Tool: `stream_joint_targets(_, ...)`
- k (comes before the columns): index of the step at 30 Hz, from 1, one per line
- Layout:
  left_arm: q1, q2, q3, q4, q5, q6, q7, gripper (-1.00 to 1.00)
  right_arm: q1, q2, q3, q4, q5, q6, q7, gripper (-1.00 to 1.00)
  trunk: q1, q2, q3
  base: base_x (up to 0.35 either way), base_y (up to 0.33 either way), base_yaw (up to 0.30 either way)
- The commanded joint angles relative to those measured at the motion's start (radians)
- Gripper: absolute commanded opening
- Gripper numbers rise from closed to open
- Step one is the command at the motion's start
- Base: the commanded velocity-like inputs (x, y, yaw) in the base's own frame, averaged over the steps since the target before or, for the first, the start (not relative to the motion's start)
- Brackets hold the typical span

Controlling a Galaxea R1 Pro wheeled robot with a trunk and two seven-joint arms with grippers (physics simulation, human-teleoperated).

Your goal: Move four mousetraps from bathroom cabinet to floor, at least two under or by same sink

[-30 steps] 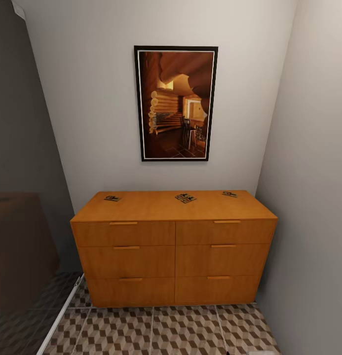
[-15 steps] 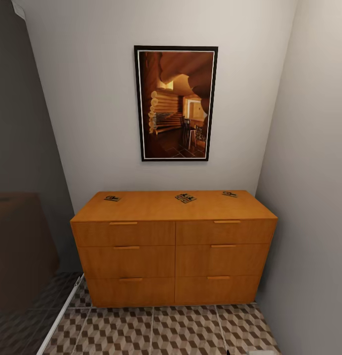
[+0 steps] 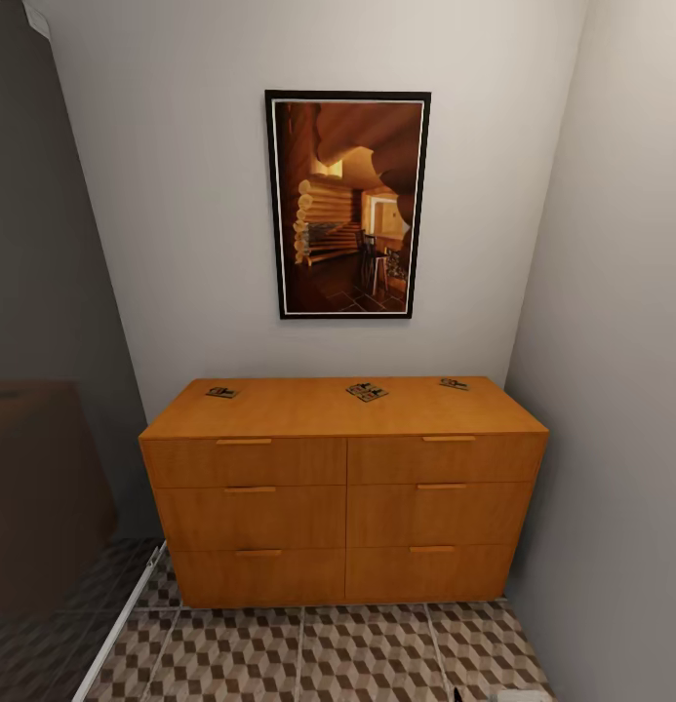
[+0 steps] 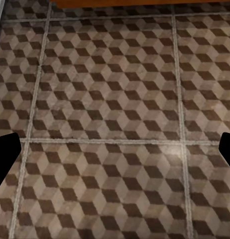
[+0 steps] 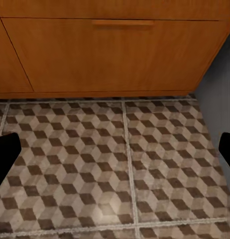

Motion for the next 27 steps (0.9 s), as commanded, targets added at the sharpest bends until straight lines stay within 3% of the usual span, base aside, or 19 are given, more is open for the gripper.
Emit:
stream_joint_targets(1, 0.000, 0.000, 0.000, -0.001, 0.000, -0.001, 0.002, 1.00, 0.000, -0.001, 0.001, -0.004, 0.001, -0.002, -0.012, 1.00, 0.000, 0.000, -0.001, 0.000, 0.000, 0.000)
stream_joint_targets(8, 0.000, 0.000, -0.001, 0.000, 0.000, -0.001, 0.002, 1.00, 0.000, -0.007, 0.001, -0.075, 0.004, 0.004, -0.093, 1.00, 0.000, 0.000, -0.001, 0.000, 0.000, 0.000)
stream_joint_targets(12, 0.000, 0.000, -0.001, 0.001, 0.000, -0.001, 0.002, 1.00, 0.000, -0.007, 0.001, -0.143, 0.027, 0.035, -0.119, 1.00, 0.000, 0.000, -0.001, 0.000, 0.000, 0.000)
stream_joint_targets(17, 0.000, 0.000, -0.001, 0.001, 0.000, -0.001, 0.002, 1.00, 0.000, -0.008, 0.000, -0.273, 0.065, 0.159, -0.129, 1.00, 0.000, 0.000, -0.001, 0.000, 0.000, 0.000)
stream_joint_targets(24, 0.000, 0.000, -0.001, 0.001, 0.000, -0.001, 0.002, 1.00, -0.001, -0.008, 0.000, -0.475, 0.077, 0.326, -0.131, 1.00, 0.000, 0.000, -0.001, 0.000, 0.000, 0.000)
stream_joint_targets(27, 0.000, 0.000, -0.001, 0.001, 0.000, -0.001, 0.002, 1.00, -0.032, -0.008, 0.001, -0.551, 0.078, 0.424, -0.131, 1.00, 0.000, 0.000, -0.001, 0.000, 0.000, 0.000)
